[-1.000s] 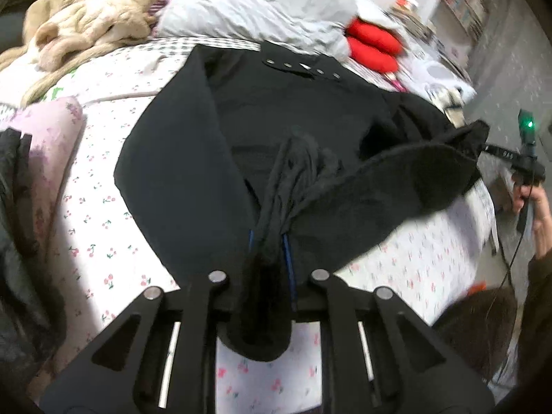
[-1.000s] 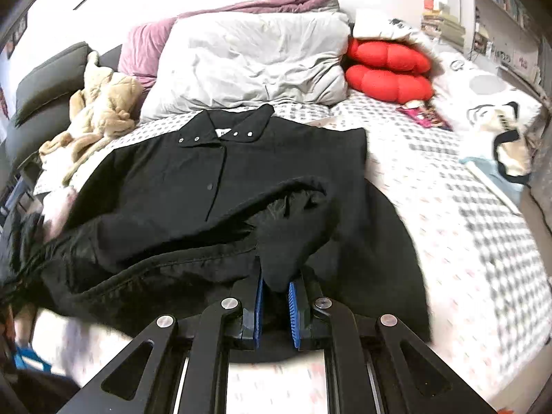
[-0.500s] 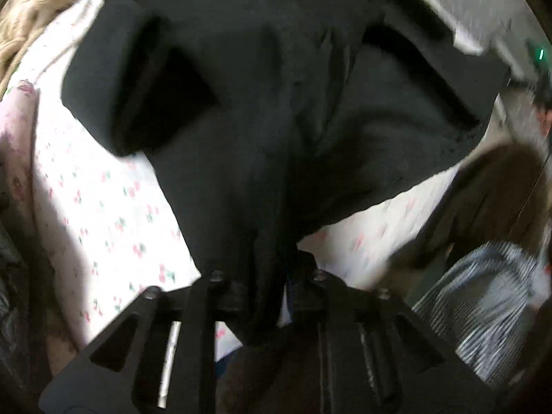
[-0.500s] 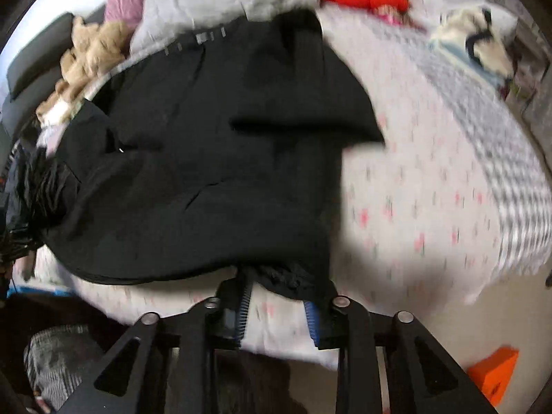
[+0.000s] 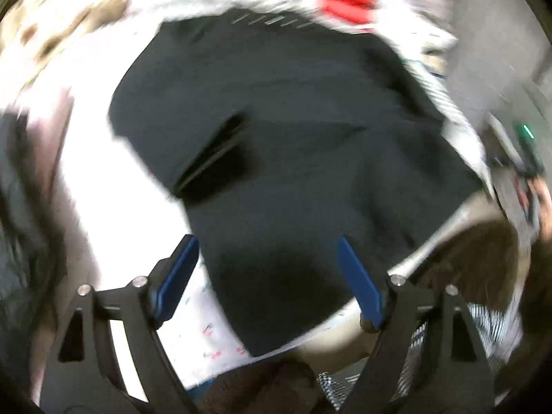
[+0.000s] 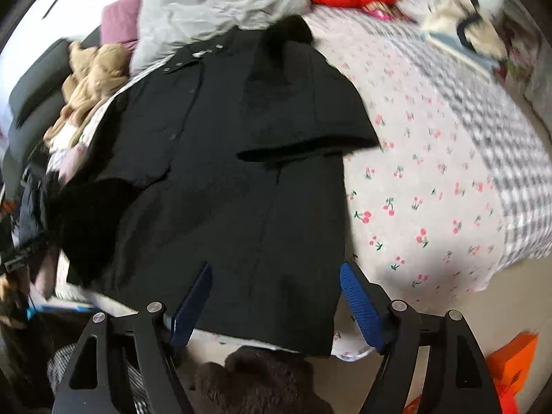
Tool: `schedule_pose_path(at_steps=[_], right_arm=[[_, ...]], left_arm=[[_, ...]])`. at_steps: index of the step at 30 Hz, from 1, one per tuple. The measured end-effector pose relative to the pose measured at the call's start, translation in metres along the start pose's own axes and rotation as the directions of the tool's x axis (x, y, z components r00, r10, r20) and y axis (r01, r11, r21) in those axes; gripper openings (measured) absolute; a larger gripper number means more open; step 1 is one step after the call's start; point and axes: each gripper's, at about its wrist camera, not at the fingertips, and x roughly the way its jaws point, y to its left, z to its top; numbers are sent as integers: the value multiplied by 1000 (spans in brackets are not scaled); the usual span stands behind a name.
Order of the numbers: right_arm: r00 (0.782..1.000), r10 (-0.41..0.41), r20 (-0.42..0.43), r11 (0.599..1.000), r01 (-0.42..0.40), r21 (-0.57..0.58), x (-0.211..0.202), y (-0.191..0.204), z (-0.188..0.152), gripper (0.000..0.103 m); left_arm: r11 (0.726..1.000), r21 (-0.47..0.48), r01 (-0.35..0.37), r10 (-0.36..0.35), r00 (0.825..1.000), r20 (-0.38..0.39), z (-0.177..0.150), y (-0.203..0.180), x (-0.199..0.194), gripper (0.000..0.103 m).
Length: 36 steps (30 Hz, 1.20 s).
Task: Fold large clothes
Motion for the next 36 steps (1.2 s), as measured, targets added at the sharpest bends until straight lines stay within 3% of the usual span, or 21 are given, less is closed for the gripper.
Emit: schedule_pose_path(at_steps=[3,7,8,9,10,11,12,13,15,18,20,21,22,23,26,27,28,29,30,32,36], right_arm=[[999,2,-54,997,3,83,30,-20,4,78],[991,47,-122,979,-22,202,66,-46,-2,76],[987,96,-128,968,-62,244,74,-52,-5,65],[970,206,-129,941,-160,299,82,-57,-8,51],[954,274,-123,920,-222,323,85,-58,-11,17],[933,345,-97,892,-294,344,83,-57,-12,9],[935,346,-80,897,-305,322,78,-56,-11,8],[942,330,-56,913,-304,271,65,-50,-8,7],[950,311,-13,929,-301,213,42,-44,-5,6],[986,165,-34,976,-158,152,23,-44,-4,5],[992,64,-107,992,-51,119,35,-41,-4,5],[982,-44,-181,997,55,57,51,-36,-7,6],[967,-109,-231,993,116,16,64,-32,-11,7],[950,-164,-264,986,166,-15,73,-29,-14,11],[954,-194,-228,981,195,-18,66,-23,-13,21],[957,-203,-208,979,205,-13,59,-22,-12,26],[957,-223,-186,974,225,-15,52,-20,-11,42],[957,-245,-152,969,245,-22,42,-15,-9,62],[959,-258,-115,966,257,-28,36,-8,-8,67],[970,-238,-39,971,237,-36,17,13,1,70],[987,-147,68,985,152,-77,3,71,26,73]], left_arm=[[977,-208,-41,9,988,-152,-6,31,41,83],[941,-329,-75,-30,953,-302,-25,44,92,79],[941,-329,-83,-20,955,-297,-27,43,95,79],[947,-308,-87,-3,960,-281,-26,38,93,72],[952,-301,-54,-33,960,-277,-25,34,90,61],[950,-311,-19,-69,961,-270,-24,31,87,35],[945,-328,10,-99,962,-256,-24,29,81,14],[943,-332,13,-96,967,-236,-22,28,72,10],[949,-313,34,-91,981,-171,-22,26,49,8],[961,-278,-16,-29,987,-155,-29,31,29,8],[969,-194,-151,97,960,-264,-41,30,46,6],[969,-156,-191,138,943,-303,-47,27,55,6],[968,-106,-229,179,920,-348,-54,26,66,6],[966,-75,-247,205,911,-359,-56,24,69,7],[965,-55,-257,230,927,-297,-52,17,54,13],[964,-49,-263,241,934,-264,-50,15,46,23],[966,-47,-256,238,943,-233,-48,13,36,32],[968,-51,-245,230,951,-206,-48,12,27,54],[970,-56,-237,225,960,-166,-41,10,18,67],[970,-56,-237,232,969,-87,-30,6,4,69],[961,-77,-266,267,964,-2,11,-3,9,79]])
